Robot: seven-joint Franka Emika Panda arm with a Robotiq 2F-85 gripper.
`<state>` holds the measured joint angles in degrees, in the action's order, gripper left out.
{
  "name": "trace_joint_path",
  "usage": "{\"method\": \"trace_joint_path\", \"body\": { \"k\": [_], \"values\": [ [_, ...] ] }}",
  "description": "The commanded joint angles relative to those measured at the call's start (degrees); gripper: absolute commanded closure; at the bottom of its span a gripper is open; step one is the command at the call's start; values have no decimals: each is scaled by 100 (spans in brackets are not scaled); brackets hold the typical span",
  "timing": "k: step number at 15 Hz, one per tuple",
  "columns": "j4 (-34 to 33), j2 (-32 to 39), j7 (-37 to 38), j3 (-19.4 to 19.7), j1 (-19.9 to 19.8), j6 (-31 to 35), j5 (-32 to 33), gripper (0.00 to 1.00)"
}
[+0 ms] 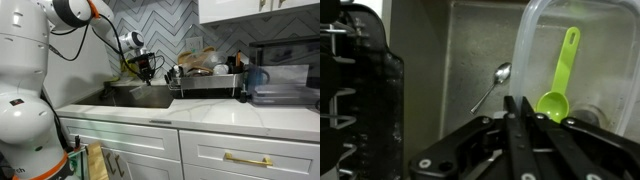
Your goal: Remove the lunchbox from the sink, put it on the counter, remove the lunchbox from the drying rack put it on the counter, put the lunchbox with a spoon in it in the lunchbox on the right and put them in the sink
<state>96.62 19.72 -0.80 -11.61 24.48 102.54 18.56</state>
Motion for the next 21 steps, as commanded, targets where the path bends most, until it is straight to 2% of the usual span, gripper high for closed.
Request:
{"method": "trace_joint_path", "body": {
  "k": [1, 4, 6, 8, 12, 13, 14, 18, 19, 21],
  "values": [
    [176, -378, 375, -99, -67, -569, -59, 98],
    [537, -880, 597, -134, -114, -1017, -39, 98],
    [910, -1302, 510, -185, -147, -1030, 174, 98],
    [1326, -1729, 573, -200, -241, -828, 216, 98],
    [2187, -2411, 214, -202, -496, -86, 187, 98],
    [1523, -1943, 312, -282, -464, -521, 117, 98],
    [1638, -2037, 302, -287, -509, -462, 114, 93],
    [1553, -1969, 304, -328, -525, -464, 115, 93],
    [1553, -1964, 304, -330, -525, -464, 116, 98],
    [1691, -2024, 251, -226, -662, -406, -81, 98]
  ]
}}
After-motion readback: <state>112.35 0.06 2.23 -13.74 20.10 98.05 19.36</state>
